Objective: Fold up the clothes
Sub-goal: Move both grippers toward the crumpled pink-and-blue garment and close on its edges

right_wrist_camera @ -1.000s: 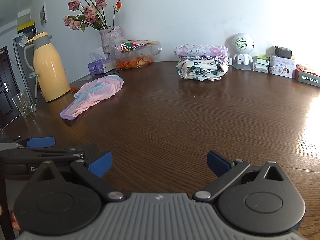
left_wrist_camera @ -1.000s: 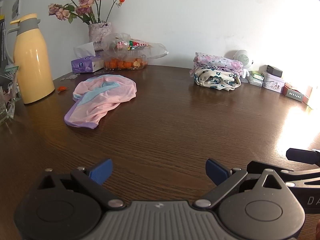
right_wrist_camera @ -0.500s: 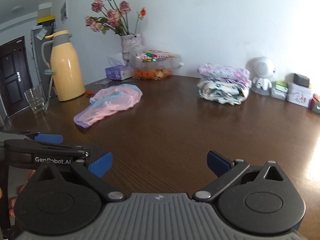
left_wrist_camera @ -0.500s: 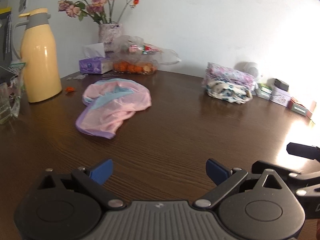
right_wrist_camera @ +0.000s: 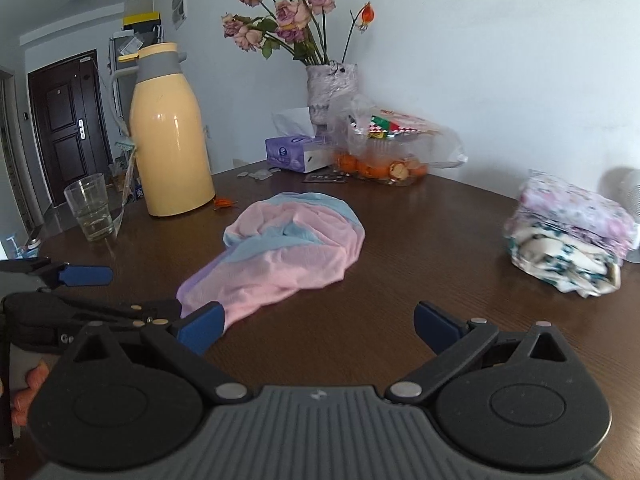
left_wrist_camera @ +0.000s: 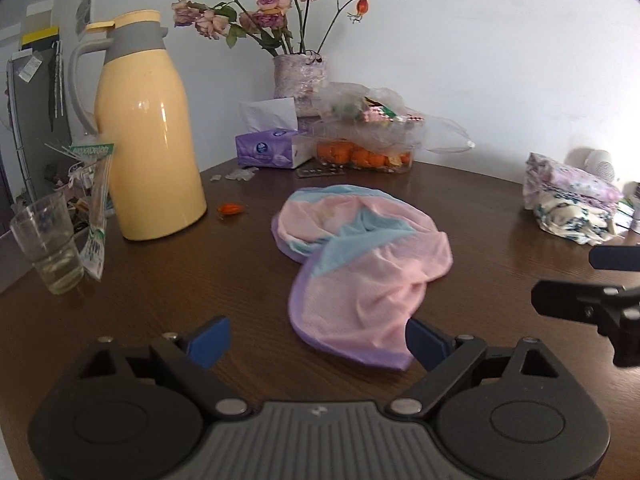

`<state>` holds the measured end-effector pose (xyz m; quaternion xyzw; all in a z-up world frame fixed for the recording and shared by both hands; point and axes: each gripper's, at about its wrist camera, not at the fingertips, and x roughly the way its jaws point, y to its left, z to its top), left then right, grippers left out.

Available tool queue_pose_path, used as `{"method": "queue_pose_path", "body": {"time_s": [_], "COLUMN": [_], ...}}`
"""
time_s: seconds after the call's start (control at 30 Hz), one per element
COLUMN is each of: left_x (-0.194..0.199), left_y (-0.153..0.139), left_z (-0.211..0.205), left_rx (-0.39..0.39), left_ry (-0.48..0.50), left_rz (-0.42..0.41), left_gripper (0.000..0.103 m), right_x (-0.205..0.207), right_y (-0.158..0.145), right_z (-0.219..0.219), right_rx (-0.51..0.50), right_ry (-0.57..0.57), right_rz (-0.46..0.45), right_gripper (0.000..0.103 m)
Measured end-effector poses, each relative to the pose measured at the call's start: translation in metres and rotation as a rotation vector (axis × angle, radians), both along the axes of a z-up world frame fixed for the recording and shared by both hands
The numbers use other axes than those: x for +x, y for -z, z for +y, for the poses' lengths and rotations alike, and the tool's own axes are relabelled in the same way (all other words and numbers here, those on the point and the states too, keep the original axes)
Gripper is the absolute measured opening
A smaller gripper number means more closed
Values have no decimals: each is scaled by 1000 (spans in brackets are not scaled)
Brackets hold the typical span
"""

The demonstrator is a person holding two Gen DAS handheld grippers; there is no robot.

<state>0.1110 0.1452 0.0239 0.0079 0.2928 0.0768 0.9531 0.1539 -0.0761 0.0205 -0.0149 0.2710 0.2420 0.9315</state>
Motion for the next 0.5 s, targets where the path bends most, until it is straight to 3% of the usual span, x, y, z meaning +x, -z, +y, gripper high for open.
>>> {"method": "queue_pose_path", "body": {"time_s": [0.2,0.37,0.5], "left_x": [51,87,113], "left_y": [10,18,25], "left_z": [27,46,49], "left_rx": [21,16,17], "left_ry": [-3,6,55], "left_rz": [42,81,120], "left_gripper": [83,78,66], "right_x": [65,104,140], "right_y": [2,12,26], "right_z": [32,65,79], "right_rx": [-59,-128,-155], "right_ry": [-38,-74,-54], "right_rz": [17,28,56], "right_gripper": [98,85,74]}}
